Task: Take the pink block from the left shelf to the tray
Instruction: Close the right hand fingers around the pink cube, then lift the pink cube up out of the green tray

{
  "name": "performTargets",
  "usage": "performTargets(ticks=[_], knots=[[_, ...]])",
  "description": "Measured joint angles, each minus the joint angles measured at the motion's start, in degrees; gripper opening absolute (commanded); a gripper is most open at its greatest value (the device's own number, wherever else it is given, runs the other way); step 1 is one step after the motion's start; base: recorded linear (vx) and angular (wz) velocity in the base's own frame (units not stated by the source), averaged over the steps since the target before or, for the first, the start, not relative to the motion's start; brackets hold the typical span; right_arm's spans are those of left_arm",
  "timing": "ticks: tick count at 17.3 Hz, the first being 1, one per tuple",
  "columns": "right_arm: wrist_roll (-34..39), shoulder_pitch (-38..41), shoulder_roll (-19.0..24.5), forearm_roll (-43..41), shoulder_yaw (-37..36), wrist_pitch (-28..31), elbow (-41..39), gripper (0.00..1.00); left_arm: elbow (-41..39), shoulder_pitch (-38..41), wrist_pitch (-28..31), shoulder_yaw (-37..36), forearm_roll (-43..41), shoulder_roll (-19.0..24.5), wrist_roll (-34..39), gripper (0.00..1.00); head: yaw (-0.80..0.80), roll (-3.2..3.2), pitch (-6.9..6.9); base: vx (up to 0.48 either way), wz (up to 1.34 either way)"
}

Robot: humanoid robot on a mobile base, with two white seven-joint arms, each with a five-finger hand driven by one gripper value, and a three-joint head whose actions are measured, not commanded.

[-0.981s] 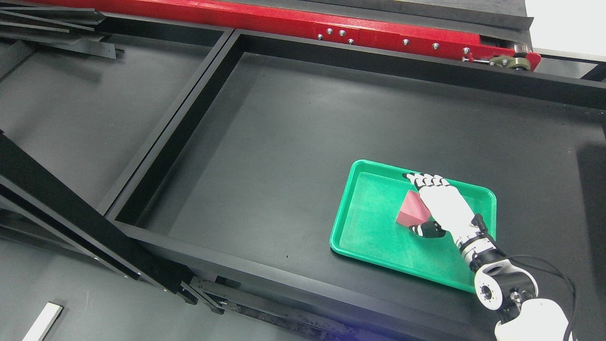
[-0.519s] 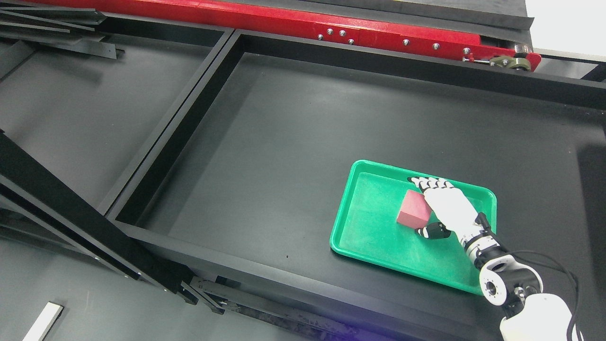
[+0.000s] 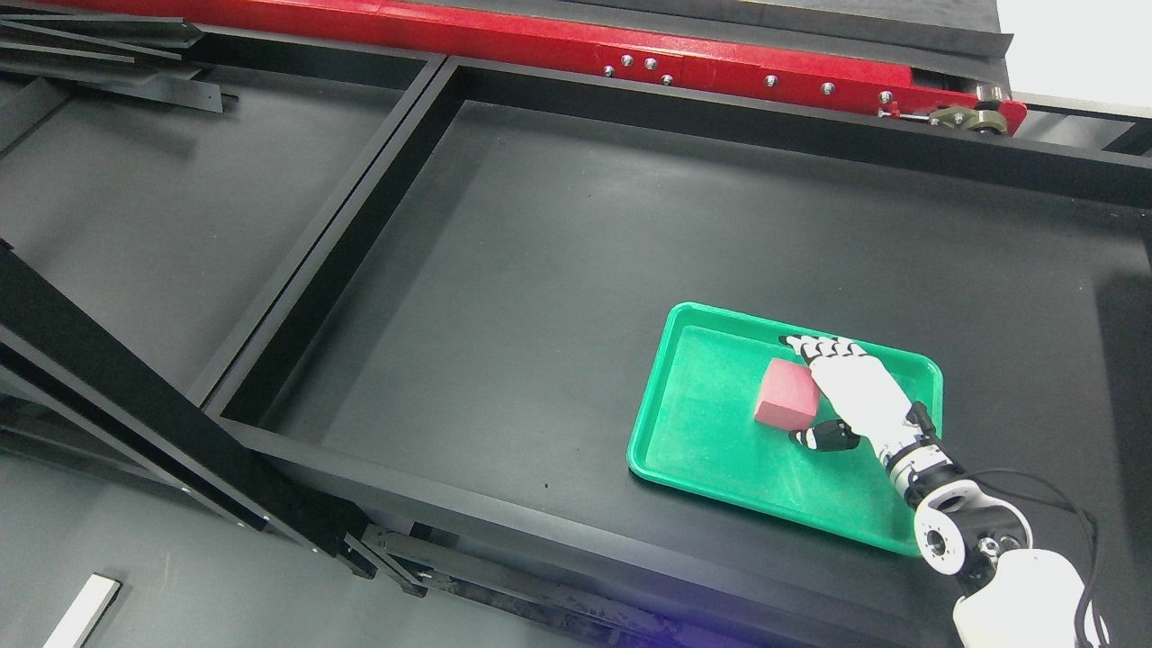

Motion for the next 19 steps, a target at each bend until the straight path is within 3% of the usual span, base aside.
performTargets(ticks=[4,5,13,19], knots=[[-0.8,-0.2,-0.1,-0.2,-0.1,-1.4,1.1,0.11,0.0,0.0,0.0,0.0,0.0,0.0,0.0,1.00,0.00,0.00,0.00,0.000,0.00],[-0.7,-0.2,-0.2,-0.6,-0.2,-2.2,1.4,0.03,0.0,0.0,0.0,0.0,0.0,0.0,0.0,1.00,0.00,0.00,0.00,0.000,0.00],[0.9,0.1,-0.3,-6.3,-2.1,-9.3,2.4,0.02,0.0,0.0,0.0,0.0,0.0,0.0,0.0,1.00,0.00,0.00,0.00,0.000,0.00],[-8.3,1.2,0.1,-10.2,-7.6,-18.7,2.1,0.03,0.0,0.0,0.0,0.0,0.0,0.0,0.0,1.00,0.00,0.00,0.00,-0.003,0.00]])
